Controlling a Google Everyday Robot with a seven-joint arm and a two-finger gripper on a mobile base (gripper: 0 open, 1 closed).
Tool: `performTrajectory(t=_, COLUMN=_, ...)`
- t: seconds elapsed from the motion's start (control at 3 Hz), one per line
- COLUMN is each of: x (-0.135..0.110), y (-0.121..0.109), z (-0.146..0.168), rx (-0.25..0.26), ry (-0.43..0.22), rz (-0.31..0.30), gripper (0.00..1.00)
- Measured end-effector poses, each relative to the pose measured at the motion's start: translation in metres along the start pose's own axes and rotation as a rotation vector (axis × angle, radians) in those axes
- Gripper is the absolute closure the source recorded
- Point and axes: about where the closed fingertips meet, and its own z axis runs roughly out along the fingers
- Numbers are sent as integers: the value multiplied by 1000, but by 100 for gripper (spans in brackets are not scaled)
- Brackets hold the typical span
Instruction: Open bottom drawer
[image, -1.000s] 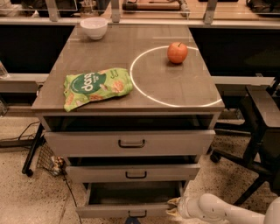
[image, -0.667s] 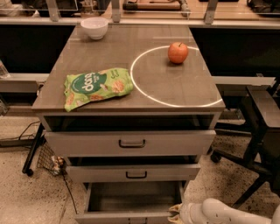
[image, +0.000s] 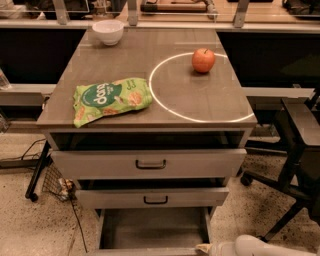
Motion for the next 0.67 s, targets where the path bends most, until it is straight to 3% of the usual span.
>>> performTrajectory(t=0.33, x=-3, y=28, z=-5, rx=-64, ry=11, rz=-9, gripper=1)
performTrajectory(t=0.67, x=-4, y=47, z=-7, rx=-112, ry=17, rz=-12, gripper=0)
